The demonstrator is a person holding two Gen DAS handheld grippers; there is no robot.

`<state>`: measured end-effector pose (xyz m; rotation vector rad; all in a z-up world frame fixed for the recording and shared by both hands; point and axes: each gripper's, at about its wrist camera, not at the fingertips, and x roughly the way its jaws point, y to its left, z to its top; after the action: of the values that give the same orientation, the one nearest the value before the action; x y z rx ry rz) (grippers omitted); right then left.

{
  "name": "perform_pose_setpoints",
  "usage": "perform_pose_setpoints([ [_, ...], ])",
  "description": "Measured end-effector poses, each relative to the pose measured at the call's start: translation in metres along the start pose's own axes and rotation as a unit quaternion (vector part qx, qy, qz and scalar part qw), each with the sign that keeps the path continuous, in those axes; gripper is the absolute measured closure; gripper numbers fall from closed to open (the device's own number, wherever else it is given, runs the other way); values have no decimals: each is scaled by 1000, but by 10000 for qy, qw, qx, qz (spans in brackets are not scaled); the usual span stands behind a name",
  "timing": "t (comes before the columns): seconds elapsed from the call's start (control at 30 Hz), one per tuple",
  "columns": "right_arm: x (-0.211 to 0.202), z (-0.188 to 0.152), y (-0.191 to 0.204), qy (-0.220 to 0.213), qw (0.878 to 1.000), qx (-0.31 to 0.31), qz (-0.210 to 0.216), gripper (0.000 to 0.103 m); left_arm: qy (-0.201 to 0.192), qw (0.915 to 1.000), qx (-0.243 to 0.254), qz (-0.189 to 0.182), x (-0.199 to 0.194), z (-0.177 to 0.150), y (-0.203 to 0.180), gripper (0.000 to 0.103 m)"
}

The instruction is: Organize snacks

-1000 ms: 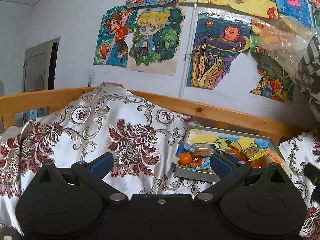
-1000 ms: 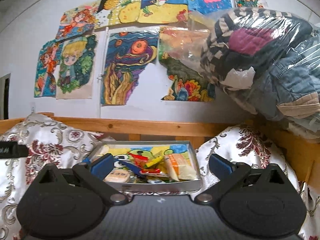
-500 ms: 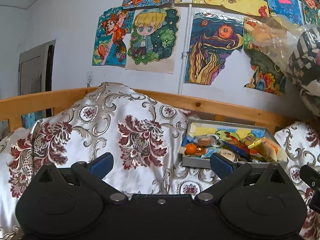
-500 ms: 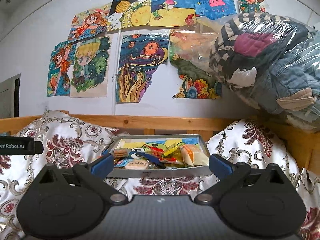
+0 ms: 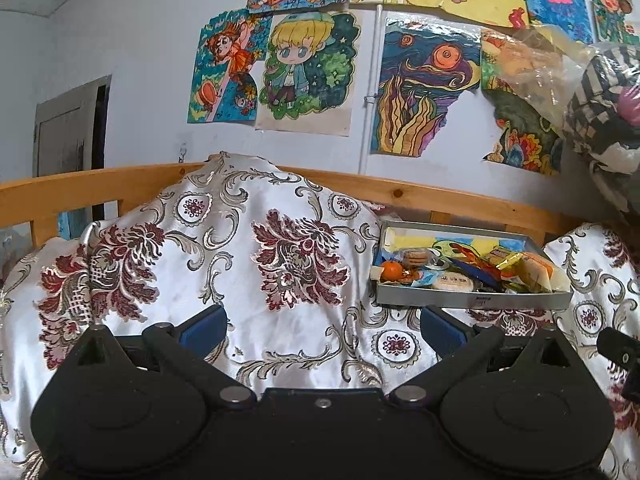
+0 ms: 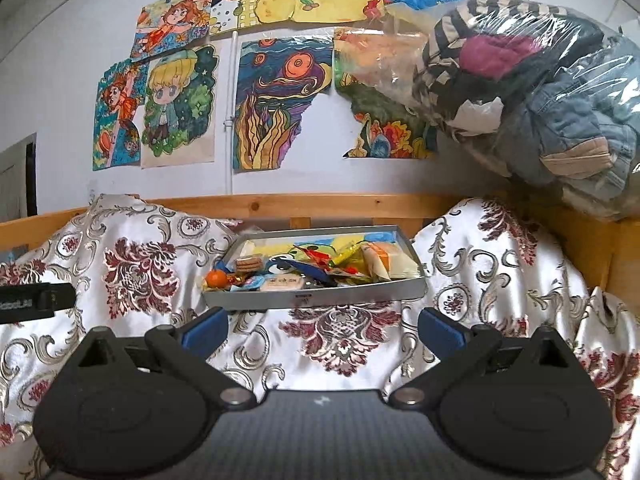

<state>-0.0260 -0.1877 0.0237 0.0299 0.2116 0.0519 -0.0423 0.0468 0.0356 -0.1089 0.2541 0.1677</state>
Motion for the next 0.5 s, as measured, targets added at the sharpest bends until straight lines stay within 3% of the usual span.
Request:
perform_pose_setpoints([
  [0.5,-5,-11,8,47,9998,-189,89,0,59,9997,228,-79,-10,-17,2,1],
])
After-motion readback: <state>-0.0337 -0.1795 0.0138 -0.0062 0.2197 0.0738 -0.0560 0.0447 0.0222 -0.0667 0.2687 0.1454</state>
